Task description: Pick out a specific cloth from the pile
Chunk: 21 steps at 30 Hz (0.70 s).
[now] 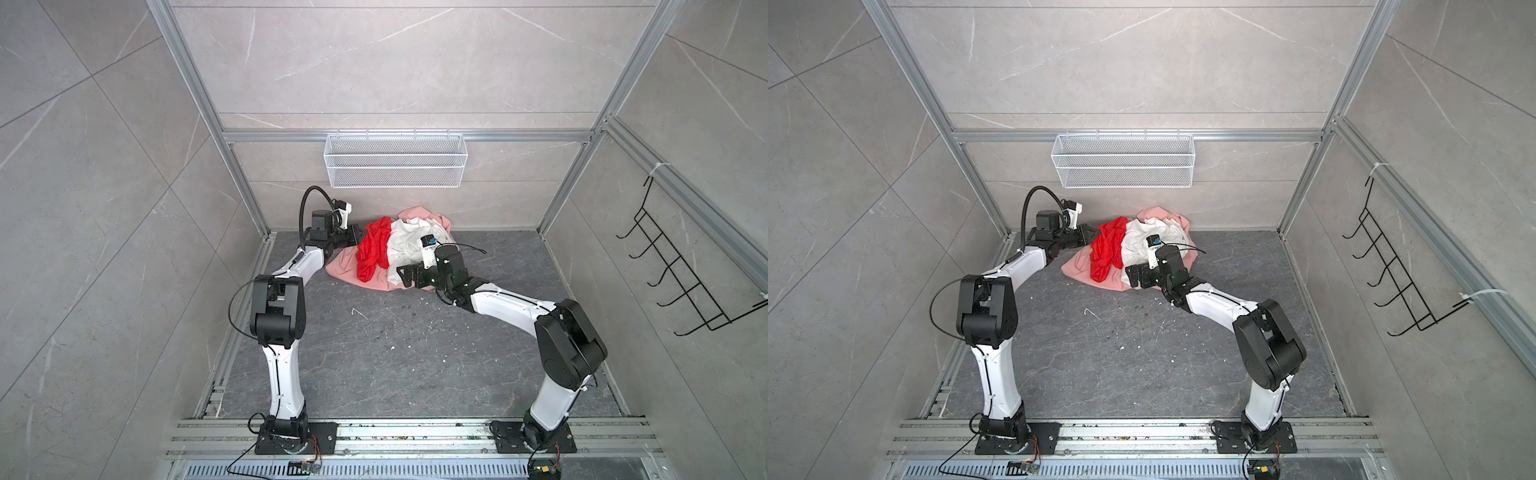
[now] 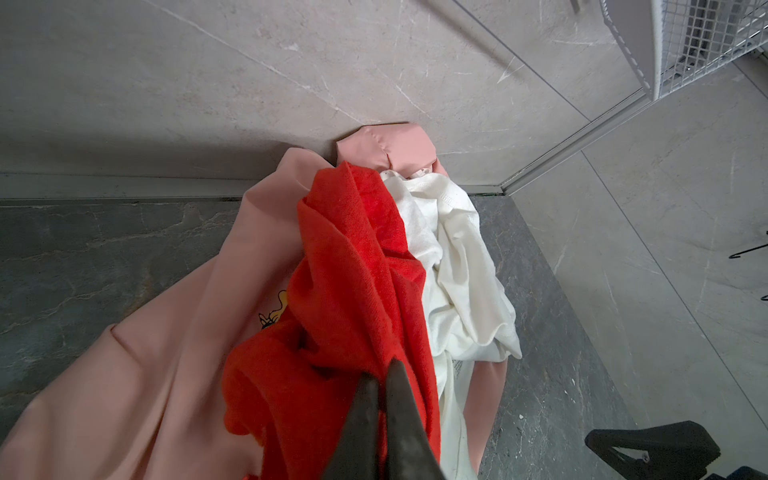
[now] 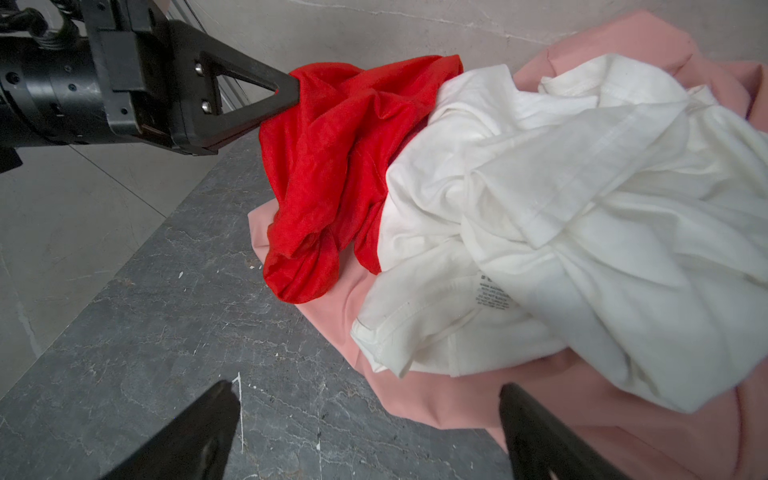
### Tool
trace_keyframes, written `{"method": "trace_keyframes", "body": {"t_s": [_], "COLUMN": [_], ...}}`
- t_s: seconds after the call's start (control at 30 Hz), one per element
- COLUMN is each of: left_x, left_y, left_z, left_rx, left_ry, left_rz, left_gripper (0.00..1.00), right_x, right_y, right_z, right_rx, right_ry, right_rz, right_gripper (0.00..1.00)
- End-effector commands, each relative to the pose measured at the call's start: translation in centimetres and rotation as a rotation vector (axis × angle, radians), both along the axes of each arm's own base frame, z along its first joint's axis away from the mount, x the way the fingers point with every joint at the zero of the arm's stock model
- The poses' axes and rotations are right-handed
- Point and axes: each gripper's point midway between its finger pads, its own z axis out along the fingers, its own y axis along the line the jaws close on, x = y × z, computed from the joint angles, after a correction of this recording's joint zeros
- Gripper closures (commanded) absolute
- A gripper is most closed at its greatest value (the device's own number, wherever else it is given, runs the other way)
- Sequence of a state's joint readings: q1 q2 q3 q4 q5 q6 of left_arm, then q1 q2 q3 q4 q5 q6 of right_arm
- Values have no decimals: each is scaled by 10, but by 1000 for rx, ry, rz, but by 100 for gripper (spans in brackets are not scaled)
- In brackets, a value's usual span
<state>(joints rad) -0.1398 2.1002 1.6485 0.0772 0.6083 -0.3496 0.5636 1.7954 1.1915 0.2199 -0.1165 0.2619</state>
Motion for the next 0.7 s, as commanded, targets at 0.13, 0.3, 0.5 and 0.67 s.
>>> {"method": "trace_keyframes", "body": {"t_s": [0.13, 0.3, 0.5, 0.67], "left_x": [-8, -7, -7, -10], "left_y": [-6, -7, -9, -9], "left_z": [71, 80, 91, 103], "left_rx": [-55, -75, -87, -89], "left_ry": [-149, -157, -176, -200], "left_rz": [-28, -29, -32, -34], "left_gripper": [100, 100, 100, 100], "right_x": [2, 2, 0, 0], "right_y": [3, 2, 1, 2], "right_z": [13, 14, 13, 12], "right_rx": [5, 6, 3, 7], "right_ry": [-16, -18, -20, -19], "right_rz": [-8, -11, -15, -14], "right_gripper": [1, 1, 1, 1]}}
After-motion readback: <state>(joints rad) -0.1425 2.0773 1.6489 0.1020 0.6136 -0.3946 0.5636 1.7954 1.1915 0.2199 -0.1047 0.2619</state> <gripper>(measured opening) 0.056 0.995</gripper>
